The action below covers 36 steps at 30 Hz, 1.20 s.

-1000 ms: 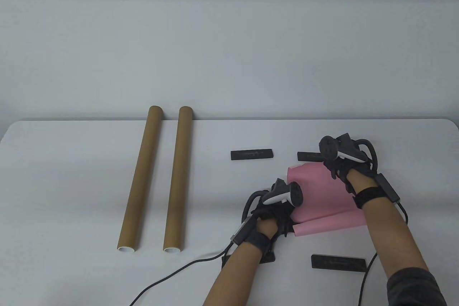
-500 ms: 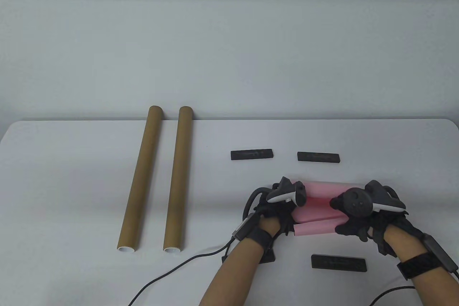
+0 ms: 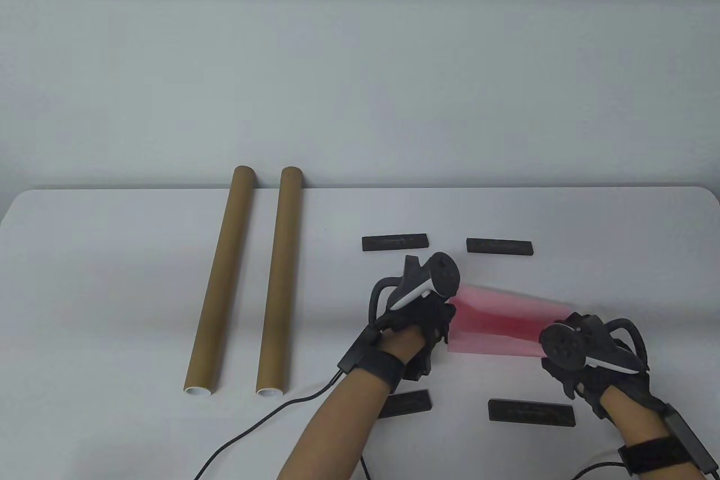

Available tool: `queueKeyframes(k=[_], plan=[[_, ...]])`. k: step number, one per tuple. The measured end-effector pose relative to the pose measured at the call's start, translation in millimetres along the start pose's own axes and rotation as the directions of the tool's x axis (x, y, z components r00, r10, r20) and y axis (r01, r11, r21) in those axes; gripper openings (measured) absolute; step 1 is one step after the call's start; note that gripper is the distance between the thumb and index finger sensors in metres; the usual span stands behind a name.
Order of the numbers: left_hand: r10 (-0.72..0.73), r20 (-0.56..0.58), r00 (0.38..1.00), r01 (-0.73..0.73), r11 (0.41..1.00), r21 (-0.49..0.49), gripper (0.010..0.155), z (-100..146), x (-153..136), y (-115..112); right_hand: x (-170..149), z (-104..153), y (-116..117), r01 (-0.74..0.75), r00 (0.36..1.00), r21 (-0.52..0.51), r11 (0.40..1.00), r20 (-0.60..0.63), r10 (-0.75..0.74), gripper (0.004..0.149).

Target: Roll up papers and store in mailing tubes

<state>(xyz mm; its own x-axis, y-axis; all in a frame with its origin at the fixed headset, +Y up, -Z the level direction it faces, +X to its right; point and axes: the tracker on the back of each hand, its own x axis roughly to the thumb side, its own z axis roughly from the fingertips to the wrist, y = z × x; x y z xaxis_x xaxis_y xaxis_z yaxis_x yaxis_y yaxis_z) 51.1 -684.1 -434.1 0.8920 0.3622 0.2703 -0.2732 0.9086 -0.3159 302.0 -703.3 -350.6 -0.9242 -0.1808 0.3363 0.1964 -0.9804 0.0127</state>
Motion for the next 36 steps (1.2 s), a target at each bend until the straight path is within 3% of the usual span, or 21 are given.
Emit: queueKeyframes(k=[3,5,9,13,17,21,24,26,28,30,32,36], plan=[[-0.023,0.067,0.997,0.018,0.997,0.079,0.059,32,-1,21,21,3,-15,0.036,0.999,-0.022,0.999,-0.024,-0.037,0.038],[-0.153,0.134,0.979,0.142,0.986,0.088,0.081,63,0,25,42,6,-30,0.073,0.997,-0.055,0.996,-0.022,-0.075,0.038],[-0.37,0.233,0.899,0.338,0.926,0.166,0.103,112,-6,9,76,12,-52,0.12,0.992,-0.102,0.988,-0.021,-0.122,0.037],[-0.497,0.216,0.84,0.44,0.858,0.266,0.109,149,-24,-14,110,14,-57,0.209,0.978,-0.135,0.969,0.025,-0.207,0.037],[-0.579,0.141,0.803,0.507,0.788,0.349,0.102,163,-42,-26,131,13,-48,0.273,0.96,-0.109,0.956,0.104,-0.262,0.037],[-0.539,0.149,0.829,0.468,0.815,0.342,0.069,166,-56,-28,140,14,-40,0.318,0.942,-0.096,0.943,0.147,-0.303,0.04],[-0.453,0.147,0.879,0.403,0.872,0.28,0.057,161,-68,-27,144,21,-36,0.214,0.963,-0.229,0.949,0.214,-0.166,0.078],[-0.364,0.163,0.917,0.32,0.915,0.248,0.053,158,-74,-26,146,25,-35,0.118,0.973,-0.334,0.935,0.229,-0.041,0.084],[-0.304,0.172,0.937,0.266,0.94,0.212,0.049,155,-78,-26,146,27,-32,0.067,0.976,-0.394,0.916,0.216,0.021,0.079],[-0.306,0.174,0.936,0.268,0.939,0.214,0.046,156,-77,-26,145,28,-32,0.05,0.98,-0.433,0.9,0.195,0.039,0.06],[-0.365,0.169,0.915,0.318,0.914,0.251,0.047,160,-73,-26,143,26,-32,0.078,0.981,-0.384,0.92,0.193,-0.002,0.044],[-0.561,0.169,0.81,0.48,0.801,0.359,0.082,169,-60,-32,132,21,-30,0.259,0.953,-0.236,0.937,0.223,-0.207,0.038]])
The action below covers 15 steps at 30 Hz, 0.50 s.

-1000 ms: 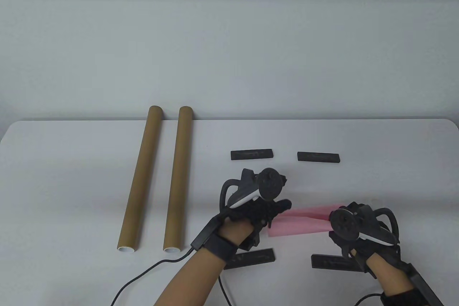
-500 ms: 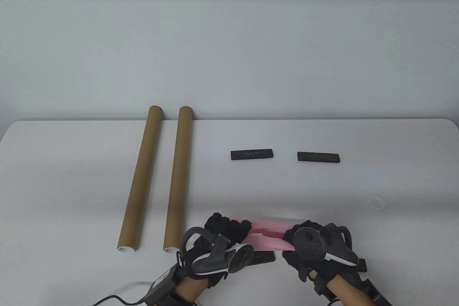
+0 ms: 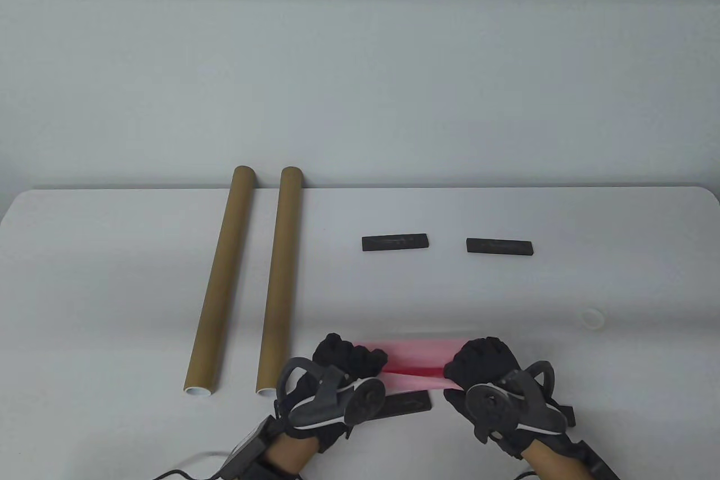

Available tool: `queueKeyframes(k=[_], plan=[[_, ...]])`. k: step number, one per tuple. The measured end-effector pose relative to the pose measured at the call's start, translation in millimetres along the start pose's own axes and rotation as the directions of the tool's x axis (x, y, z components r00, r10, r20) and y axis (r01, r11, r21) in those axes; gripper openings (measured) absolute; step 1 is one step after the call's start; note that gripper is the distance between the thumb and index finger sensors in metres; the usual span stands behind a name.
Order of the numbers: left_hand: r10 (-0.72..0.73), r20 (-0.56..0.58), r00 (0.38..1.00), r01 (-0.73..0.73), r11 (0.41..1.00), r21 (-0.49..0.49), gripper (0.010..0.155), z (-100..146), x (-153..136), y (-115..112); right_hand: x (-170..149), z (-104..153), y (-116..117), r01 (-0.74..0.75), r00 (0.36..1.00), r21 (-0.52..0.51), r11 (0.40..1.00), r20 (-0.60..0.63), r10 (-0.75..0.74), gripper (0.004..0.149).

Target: Roll up papers and store in mailing tubes

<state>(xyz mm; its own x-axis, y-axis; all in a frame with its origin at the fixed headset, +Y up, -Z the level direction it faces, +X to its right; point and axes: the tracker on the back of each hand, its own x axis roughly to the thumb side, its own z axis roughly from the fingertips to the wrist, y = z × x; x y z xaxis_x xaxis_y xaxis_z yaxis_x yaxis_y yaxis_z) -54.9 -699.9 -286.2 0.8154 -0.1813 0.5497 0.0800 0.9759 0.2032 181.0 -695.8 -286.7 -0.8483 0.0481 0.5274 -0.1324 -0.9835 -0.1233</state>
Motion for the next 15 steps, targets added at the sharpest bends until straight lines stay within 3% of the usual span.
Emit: queueKeyframes(k=[3,6,8,11,13,15], plan=[[-0.053,0.057,0.997,0.05,0.998,0.05,0.088,1,8,3,-7,-1,0,0.16,0.987,0.04,0.986,-0.015,-0.16,0.037],[-0.102,0.053,0.993,0.098,0.993,0.062,0.076,-1,12,5,-10,-1,2,0.267,0.964,0.081,0.96,-0.028,-0.265,0.037],[-0.044,0.016,0.999,0.043,0.998,0.038,0.06,-3,8,4,-10,0,1,0.229,0.973,0.052,0.972,-0.028,-0.228,0.045],[0.198,-0.079,0.977,-0.203,0.977,-0.068,0.047,-6,-7,-5,-1,7,-6,-0.027,0.999,-0.099,0.995,0.026,0.03,0.076],[0.387,-0.148,0.91,-0.405,0.907,-0.12,0.044,-6,-14,-11,7,10,-8,-0.166,0.983,-0.173,0.971,0.052,0.177,0.081],[0.471,-0.181,0.863,-0.497,0.857,-0.137,0.043,-7,-17,-14,12,11,-8,-0.18,0.979,-0.179,0.967,0.062,0.194,0.076]])
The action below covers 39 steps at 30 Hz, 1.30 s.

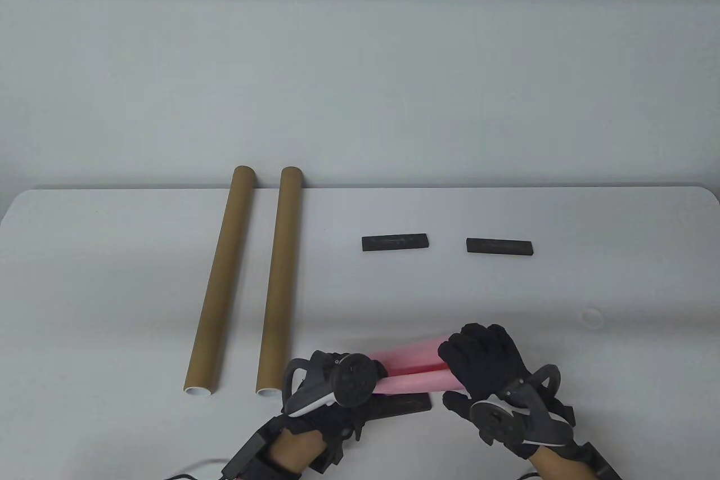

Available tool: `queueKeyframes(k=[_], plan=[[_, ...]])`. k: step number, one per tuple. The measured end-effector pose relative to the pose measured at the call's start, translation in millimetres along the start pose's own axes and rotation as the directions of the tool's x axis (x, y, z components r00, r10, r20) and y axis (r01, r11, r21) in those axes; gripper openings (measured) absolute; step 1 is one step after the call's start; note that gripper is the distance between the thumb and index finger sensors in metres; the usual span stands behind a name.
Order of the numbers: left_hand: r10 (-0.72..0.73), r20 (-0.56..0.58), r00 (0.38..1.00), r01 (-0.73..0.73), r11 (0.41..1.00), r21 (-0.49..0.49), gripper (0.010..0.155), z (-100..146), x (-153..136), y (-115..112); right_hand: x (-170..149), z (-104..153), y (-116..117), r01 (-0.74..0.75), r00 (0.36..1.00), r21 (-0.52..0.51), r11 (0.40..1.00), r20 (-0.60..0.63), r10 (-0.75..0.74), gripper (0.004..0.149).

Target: Roll up papers and store in mailing tubes

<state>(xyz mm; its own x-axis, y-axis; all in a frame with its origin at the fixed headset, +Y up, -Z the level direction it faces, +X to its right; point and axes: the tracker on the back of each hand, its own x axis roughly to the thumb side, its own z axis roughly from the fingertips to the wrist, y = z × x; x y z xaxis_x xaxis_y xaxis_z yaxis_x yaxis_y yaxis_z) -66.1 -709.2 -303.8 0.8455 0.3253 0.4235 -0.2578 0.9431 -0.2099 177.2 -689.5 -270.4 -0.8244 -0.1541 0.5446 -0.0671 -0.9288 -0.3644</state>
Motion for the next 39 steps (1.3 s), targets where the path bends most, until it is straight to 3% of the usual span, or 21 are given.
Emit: queueKeyframes(k=[4,6,9,12,15,18,21,24,29,32,35,39], plan=[[-0.084,0.012,0.996,0.084,0.995,0.047,0.045,2,4,0,-1,-4,2,0.001,0.999,0.027,1.0,-0.042,0.0,0.044],[-0.181,0.021,0.983,0.178,0.977,0.121,0.062,7,9,1,-5,-5,3,0.1,0.992,0.041,0.994,-0.08,-0.096,0.041],[-0.407,0.055,0.912,0.388,0.897,0.214,0.079,11,19,2,-14,-6,6,0.238,0.965,0.109,0.965,-0.136,-0.223,0.04],[-0.554,0.053,0.831,0.517,0.804,0.294,0.079,14,28,2,-22,-7,12,0.402,0.908,0.17,0.9,-0.201,-0.367,0.039],[-0.565,0.046,0.824,0.526,0.792,0.309,0.068,13,28,2,-25,-7,20,0.565,0.818,0.206,0.799,-0.267,-0.51,0.038],[-0.501,0.03,0.865,0.474,0.836,0.277,0.054,11,24,4,-23,-5,17,0.507,0.853,0.176,0.844,-0.241,-0.462,0.046],[-0.354,0.022,0.935,0.345,0.921,0.181,0.044,7,11,3,-10,-2,4,0.19,0.98,0.06,0.98,-0.074,-0.186,0.075],[-0.197,-0.001,0.98,0.196,0.977,0.089,0.044,3,-1,3,1,-1,-6,0.004,1.0,-0.008,1.0,-0.014,-0.004,0.071],[-0.148,0.007,0.989,0.147,0.987,0.057,0.043,0,-3,-1,-3,-4,1,0.109,0.992,0.046,0.993,-0.061,-0.106,0.046],[-0.233,0.023,0.972,0.228,0.966,0.125,0.05,3,5,-1,-10,-3,2,0.164,0.983,0.06,0.985,-0.093,-0.159,0.04],[-0.42,0.027,0.907,0.406,0.891,0.205,0.07,6,13,-1,-18,-3,3,0.269,0.957,0.089,0.959,-0.134,-0.256,0.04],[-0.523,0.012,0.853,0.497,0.817,0.294,0.066,10,20,1,-26,-3,6,0.407,0.906,0.113,0.906,-0.178,-0.385,0.045]])
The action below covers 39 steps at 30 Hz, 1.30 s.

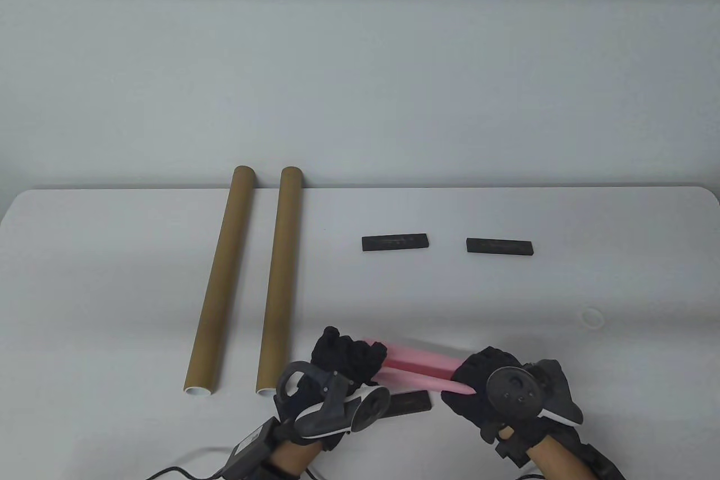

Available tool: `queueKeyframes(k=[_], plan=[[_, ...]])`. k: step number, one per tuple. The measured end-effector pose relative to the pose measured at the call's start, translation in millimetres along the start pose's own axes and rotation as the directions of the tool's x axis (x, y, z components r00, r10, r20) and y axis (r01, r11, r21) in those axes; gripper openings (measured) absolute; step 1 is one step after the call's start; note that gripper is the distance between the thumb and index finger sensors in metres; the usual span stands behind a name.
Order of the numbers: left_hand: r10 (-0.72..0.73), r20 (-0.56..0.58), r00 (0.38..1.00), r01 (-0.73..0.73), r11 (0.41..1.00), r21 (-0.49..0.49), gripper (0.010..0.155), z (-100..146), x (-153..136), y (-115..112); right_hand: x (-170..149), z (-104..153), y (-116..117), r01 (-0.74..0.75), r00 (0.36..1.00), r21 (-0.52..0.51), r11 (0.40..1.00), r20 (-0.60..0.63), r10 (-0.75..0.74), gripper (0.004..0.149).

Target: Roll up papers and store in mailing tubes

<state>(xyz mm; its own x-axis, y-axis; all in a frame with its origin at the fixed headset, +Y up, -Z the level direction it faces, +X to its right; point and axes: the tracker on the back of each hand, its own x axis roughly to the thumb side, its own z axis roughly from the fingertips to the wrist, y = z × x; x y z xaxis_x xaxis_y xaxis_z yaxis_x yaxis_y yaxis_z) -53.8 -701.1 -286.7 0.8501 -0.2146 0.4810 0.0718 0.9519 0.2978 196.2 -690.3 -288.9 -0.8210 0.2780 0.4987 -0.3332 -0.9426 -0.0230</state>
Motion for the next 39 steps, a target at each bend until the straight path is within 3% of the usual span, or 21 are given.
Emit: queueKeyframes(k=[3,7,11,14,19,23,28,30,32,35,39], plan=[[0.043,-0.014,0.999,-0.043,0.999,-0.008,0.055,0,-2,1,1,1,1,-0.027,1.0,0.026,0.999,0.014,0.027,0.05],[0.261,-0.065,0.963,-0.267,0.955,-0.128,0.044,-1,-14,-8,15,6,-1,-0.234,0.964,-0.086,0.968,0.107,0.242,0.073],[0.375,-0.09,0.923,-0.386,0.904,-0.186,0.044,-2,-21,-14,25,8,-2,-0.291,0.943,-0.164,0.942,0.119,0.312,0.056],[0.342,-0.085,0.936,-0.352,0.92,-0.173,0.045,-1,-21,-14,22,5,-1,-0.253,0.957,-0.124,0.959,0.11,0.267,0.044],[0.159,-0.032,0.987,-0.161,0.985,-0.07,0.071,2,-13,-7,9,3,-3,-0.124,0.989,-0.051,0.991,0.078,0.128,0.047],[0.066,0.007,0.998,-0.066,0.998,0.01,0.067,2,-6,1,2,2,-2,-0.005,0.998,0.003,1.0,0.063,0.005,0.05],[0.206,-0.034,0.978,-0.208,0.976,-0.062,0.044,0,-14,-4,8,5,-2,-0.154,0.981,-0.051,0.987,0.113,0.159,0.069],[0.316,-0.069,0.946,-0.322,0.938,-0.127,0.044,-2,-20,-10,14,7,-2,-0.225,0.962,-0.103,0.969,0.133,0.237,0.068],[0.342,-0.083,0.936,-0.351,0.923,-0.157,0.044,-2,-23,-14,17,7,-1,-0.249,0.956,-0.119,0.961,0.127,0.263,0.057],[0.312,-0.084,0.946,-0.321,0.937,-0.137,0.046,-1,-23,-13,15,4,0,-0.232,0.965,-0.093,0.968,0.105,0.241,0.047],[0.133,0.001,0.991,-0.133,0.99,-0.052,0.067,1,-14,-5,4,0,2,-0.114,0.991,-0.015,0.993,0.073,0.115,0.047]])
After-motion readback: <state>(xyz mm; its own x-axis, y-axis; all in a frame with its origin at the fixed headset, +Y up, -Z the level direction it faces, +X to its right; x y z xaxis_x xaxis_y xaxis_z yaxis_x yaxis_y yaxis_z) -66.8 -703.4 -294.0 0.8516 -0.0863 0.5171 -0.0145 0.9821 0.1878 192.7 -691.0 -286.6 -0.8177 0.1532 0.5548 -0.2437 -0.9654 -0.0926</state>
